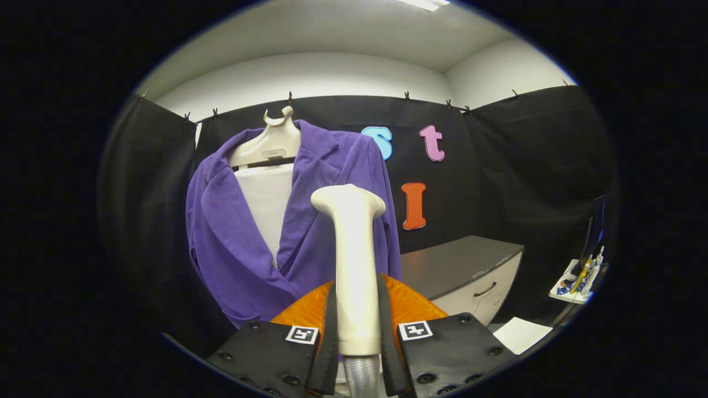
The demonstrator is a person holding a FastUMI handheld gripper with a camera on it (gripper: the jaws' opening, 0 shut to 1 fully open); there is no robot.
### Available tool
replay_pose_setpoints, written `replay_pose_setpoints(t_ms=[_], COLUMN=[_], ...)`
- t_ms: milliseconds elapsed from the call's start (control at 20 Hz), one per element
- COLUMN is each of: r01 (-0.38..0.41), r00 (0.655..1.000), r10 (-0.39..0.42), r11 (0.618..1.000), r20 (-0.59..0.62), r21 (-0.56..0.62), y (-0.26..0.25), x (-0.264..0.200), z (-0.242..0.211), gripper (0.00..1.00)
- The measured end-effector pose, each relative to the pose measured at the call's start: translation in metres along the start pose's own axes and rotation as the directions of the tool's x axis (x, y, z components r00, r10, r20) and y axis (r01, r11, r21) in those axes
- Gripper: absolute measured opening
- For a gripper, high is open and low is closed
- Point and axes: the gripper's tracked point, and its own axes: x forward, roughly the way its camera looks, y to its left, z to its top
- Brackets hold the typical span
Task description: Iron the clothes twice with a garment steamer, once on the left side and once on the right side.
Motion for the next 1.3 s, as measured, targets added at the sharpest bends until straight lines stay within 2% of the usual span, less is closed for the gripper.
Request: replay_pose_setpoints(t_ms=[700,1050,1300], r01=[0.011,0.037,0.052], r00=[0.980,0.950,0.912], r10=[-0.022,-0.054,-0.063], r11=[0.998,0.998,0.998], r20=[-0.200,-0.306,-0.406], r21=[-0.056,-0.059,-0.040], y=[-0.001,-0.002,-0.003], x=[-0.024,-0.039,-0.048], z=[-0.126,-0.195,-0.249], gripper=[0.40,0.39,0.39])
